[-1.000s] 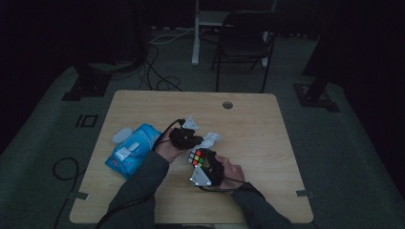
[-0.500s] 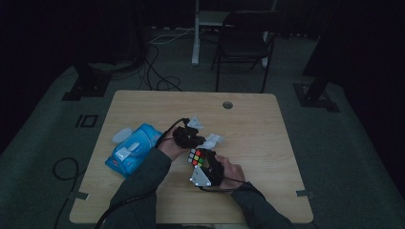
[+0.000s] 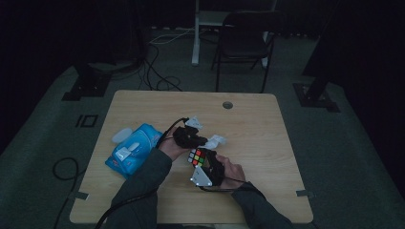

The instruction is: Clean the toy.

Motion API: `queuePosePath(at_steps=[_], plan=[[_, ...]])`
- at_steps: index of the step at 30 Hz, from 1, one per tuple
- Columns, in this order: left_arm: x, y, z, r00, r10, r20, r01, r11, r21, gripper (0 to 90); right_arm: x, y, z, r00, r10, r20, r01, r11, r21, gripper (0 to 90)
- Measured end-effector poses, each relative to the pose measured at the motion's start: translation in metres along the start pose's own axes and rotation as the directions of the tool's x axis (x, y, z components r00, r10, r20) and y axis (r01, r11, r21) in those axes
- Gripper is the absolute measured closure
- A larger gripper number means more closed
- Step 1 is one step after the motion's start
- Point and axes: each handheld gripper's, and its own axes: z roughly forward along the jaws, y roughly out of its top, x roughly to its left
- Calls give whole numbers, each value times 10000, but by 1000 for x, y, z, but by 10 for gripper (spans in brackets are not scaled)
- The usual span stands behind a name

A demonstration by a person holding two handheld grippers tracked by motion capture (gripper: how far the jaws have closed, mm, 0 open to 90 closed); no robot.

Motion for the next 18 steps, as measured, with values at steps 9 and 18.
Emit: queuePosePath(at_steps=[9,18], plan=[[3,-2,-2,9996,-48,-286,51,9999,115,865,0,1,0,10000,-57,19,57,10000,-11,340],[-5,2,-1,9998,158,113,-158,9999,6,866,0,0,1,9999,-133,-25,133,9999,16,340]])
